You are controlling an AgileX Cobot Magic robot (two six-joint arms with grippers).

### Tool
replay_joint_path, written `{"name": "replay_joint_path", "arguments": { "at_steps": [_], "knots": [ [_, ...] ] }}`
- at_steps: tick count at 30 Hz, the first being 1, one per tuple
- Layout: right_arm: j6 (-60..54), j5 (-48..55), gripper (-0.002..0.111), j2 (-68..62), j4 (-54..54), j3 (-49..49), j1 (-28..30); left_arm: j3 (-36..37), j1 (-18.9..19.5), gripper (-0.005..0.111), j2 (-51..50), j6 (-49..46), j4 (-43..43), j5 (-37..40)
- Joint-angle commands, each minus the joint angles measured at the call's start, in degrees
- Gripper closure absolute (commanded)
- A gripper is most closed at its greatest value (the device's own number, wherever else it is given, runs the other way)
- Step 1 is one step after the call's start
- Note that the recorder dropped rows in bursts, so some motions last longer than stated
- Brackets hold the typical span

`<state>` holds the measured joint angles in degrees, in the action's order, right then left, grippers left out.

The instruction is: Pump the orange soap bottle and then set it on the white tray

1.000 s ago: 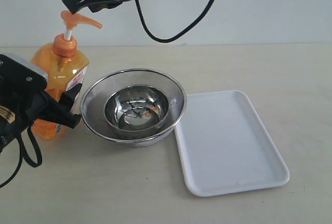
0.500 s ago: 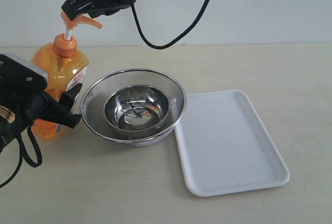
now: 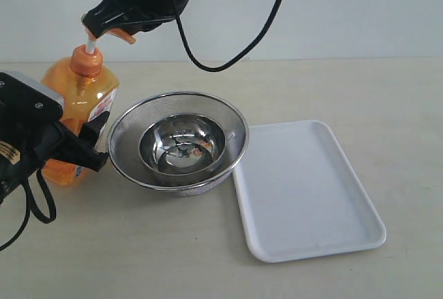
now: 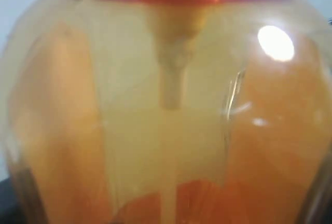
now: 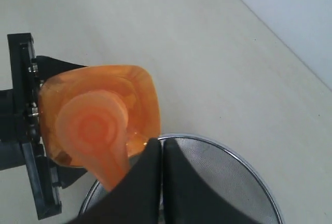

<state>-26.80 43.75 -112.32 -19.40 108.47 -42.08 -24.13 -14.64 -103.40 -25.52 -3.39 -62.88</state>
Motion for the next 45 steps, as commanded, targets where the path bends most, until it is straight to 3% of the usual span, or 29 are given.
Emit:
{"name": "replay_joint_path", "arguments": {
  "at_steps": [1,14,45],
  "knots": [
    [2.0,-0.7,0.109,2.5,2.2,0.2,0.3,-0.9,0.2,0.102,0.8,0.2,-0.2,-3.0],
    [2.5,0.3,0.109,7.1,-3.9,0.2,-2.1,-0.9,0.2,0.102,0.8,-2.5,-0.2,-2.6],
    [4.7,4.9,0.109,-1.9,-2.4,0.2,-2.4,-0.9,0.2,0.102,0.8,-1.2,2.5,-2.0]
  ]
}}
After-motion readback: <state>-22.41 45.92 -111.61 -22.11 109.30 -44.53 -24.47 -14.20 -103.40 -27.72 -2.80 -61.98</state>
